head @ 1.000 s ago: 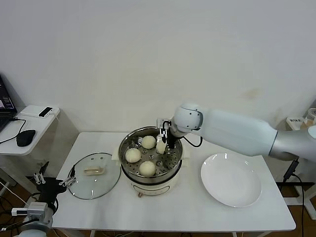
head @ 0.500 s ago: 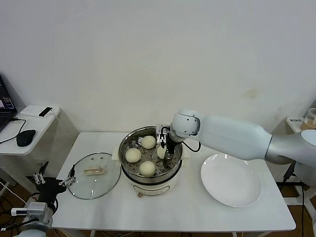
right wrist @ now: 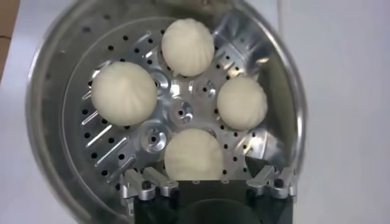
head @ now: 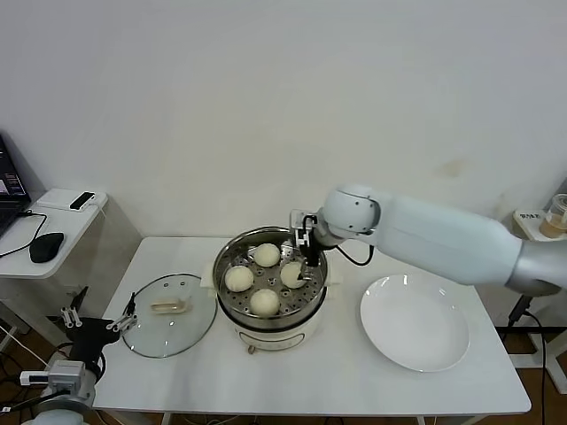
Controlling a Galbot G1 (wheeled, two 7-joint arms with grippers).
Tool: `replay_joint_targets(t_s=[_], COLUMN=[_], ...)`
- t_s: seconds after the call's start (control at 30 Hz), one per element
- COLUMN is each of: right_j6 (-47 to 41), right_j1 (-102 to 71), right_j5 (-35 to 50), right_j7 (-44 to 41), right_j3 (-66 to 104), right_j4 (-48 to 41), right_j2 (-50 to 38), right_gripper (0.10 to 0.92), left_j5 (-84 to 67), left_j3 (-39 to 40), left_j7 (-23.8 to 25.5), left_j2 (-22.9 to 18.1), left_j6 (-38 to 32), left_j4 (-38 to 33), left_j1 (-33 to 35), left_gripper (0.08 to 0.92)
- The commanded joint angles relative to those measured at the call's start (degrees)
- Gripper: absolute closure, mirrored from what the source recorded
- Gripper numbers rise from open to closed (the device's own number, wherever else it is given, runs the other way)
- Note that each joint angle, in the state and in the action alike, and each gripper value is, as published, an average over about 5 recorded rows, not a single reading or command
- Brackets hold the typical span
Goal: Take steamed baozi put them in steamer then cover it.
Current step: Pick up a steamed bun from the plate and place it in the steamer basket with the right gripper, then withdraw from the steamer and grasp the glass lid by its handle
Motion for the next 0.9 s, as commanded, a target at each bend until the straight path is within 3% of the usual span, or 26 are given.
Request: replay_joint_targets(t_s=[0.03,0.2,0.37,0.63,0.9], right_j6=[4.8,16.1,28.0,49.2,54.7], right_j1=[-12.0,-36.0,-61.2,-88.3,-100.3], right_j5=[-3.7,-11.5,-17.5,-22.7,-20.7], right_j7=[18.0,29.7,36.7,37.1,29.7], right_j3=[13.7,35.1,60.5,90.2,107.6], right_j4=[12.6,15.2,17.5,17.7,17.1], right_j2=[-14.7,-19.3,-15.6,1.9,18.4], right_gripper=[0.202,0.203,0.203,0.203,0.203], left_j5=[0.0,0.1,1.0,2.7,11.1], left_j3=[0.3,0.9,1.3,1.5,3.2], left_j7=[-0.5,-1.6,-1.9,-1.9,-3.3], left_j2=[-0.3,-1.2,-2.2,-3.8,-4.7], left_j6=[-0.8,-2.6,-3.6,-5.2,-9.0], left_j4=[0.0,0.3,0.6,1.8,5.7], left_j1=[0.0,0.0,0.5,1.3,1.4], left_gripper=[0.177,0.177,0.177,0.177,0.177])
